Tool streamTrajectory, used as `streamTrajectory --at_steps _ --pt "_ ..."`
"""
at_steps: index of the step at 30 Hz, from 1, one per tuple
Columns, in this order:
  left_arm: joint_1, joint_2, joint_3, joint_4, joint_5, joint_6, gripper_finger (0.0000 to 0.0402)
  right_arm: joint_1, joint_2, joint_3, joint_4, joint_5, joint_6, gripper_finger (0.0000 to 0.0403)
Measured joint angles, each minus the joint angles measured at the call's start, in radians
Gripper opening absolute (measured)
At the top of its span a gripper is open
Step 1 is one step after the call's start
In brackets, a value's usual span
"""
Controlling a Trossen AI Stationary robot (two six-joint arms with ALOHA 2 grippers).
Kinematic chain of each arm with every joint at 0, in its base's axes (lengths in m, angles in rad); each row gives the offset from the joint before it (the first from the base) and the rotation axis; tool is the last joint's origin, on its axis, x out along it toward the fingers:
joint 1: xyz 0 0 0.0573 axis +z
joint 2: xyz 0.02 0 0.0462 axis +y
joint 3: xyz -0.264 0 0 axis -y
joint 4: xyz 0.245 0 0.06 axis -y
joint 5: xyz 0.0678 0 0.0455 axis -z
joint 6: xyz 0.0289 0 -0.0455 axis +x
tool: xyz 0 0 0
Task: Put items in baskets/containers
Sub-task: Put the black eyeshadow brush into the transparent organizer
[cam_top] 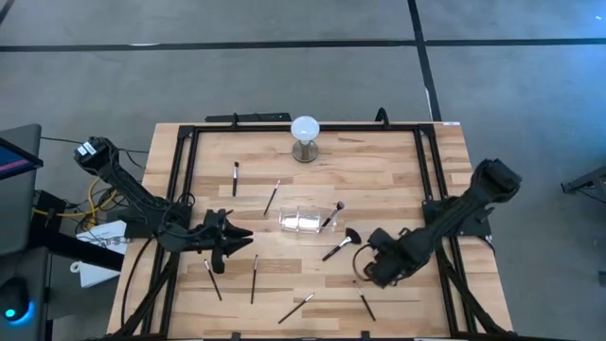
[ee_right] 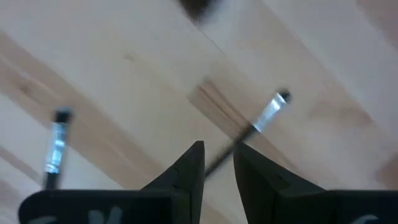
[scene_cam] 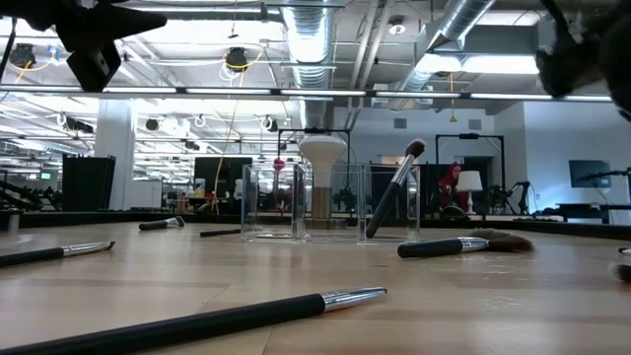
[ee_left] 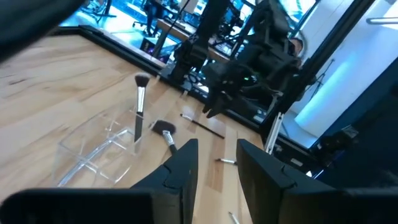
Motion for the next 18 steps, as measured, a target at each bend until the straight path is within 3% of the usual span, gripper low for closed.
streamTrajectory --at_steps 7,18 --pt "0.007 0.014 0.000 0.004 0.010 -0.003 0.0106 -0.016 -0.105 -0.109 0.064 0.055 0.101 0.0090" --pt "0.015 0.014 0.000 0.012 0.007 -0.001 0.0106 -0.030 0.002 -0.110 0.041 -0.022 0.079 0.0161"
